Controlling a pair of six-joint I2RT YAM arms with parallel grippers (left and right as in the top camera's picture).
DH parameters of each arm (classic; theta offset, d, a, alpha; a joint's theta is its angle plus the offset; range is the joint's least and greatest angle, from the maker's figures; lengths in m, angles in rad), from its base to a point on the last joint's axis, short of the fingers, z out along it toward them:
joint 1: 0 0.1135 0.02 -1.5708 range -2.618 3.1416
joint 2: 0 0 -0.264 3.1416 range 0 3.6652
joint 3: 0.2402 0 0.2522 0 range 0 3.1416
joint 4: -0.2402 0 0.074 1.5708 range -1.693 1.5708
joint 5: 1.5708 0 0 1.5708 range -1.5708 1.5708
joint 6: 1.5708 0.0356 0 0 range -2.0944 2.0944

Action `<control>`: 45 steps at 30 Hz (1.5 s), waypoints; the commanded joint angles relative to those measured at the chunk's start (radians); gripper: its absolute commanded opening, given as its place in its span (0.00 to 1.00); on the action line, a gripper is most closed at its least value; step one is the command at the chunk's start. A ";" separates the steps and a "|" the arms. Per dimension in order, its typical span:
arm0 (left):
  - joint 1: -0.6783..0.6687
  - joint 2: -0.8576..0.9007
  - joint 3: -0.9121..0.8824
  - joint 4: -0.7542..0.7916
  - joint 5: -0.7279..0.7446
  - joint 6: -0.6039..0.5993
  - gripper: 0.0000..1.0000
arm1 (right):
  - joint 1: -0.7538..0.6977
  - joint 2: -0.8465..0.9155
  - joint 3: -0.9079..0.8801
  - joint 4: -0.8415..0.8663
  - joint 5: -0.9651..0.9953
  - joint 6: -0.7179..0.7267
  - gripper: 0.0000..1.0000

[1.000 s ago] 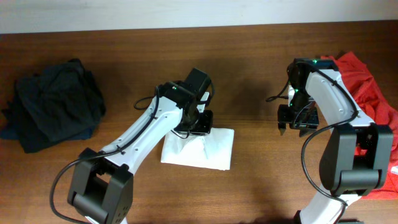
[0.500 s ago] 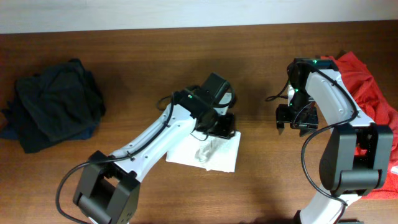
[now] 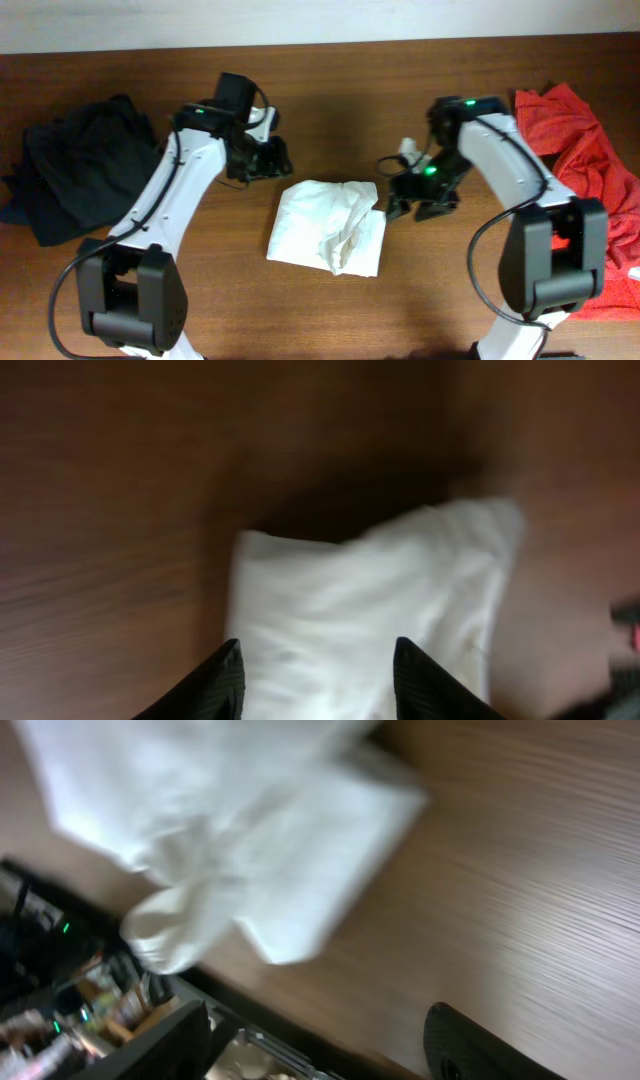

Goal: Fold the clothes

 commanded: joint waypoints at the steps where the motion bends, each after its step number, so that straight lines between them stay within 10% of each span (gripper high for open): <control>1: 0.050 0.001 0.013 0.002 -0.052 0.020 0.48 | 0.131 -0.012 -0.003 0.031 -0.069 0.059 0.71; 16: 0.068 0.024 0.013 -0.010 -0.052 0.020 0.49 | 0.377 0.017 -0.144 0.204 0.211 0.406 0.56; 20: 0.068 0.024 0.013 -0.011 -0.052 0.020 0.49 | 0.370 0.017 -0.206 0.257 0.228 0.423 0.04; 25: 0.068 0.024 0.013 -0.021 -0.052 0.020 0.49 | 0.287 -0.002 -0.197 0.148 0.336 0.441 0.04; 32: 0.050 0.026 0.013 -0.023 -0.051 0.020 0.49 | 0.145 -0.004 -0.209 0.033 0.446 0.406 0.35; 45: -0.078 0.121 0.013 0.065 -0.028 0.132 0.54 | 0.097 -0.171 -0.217 0.055 0.199 0.290 0.33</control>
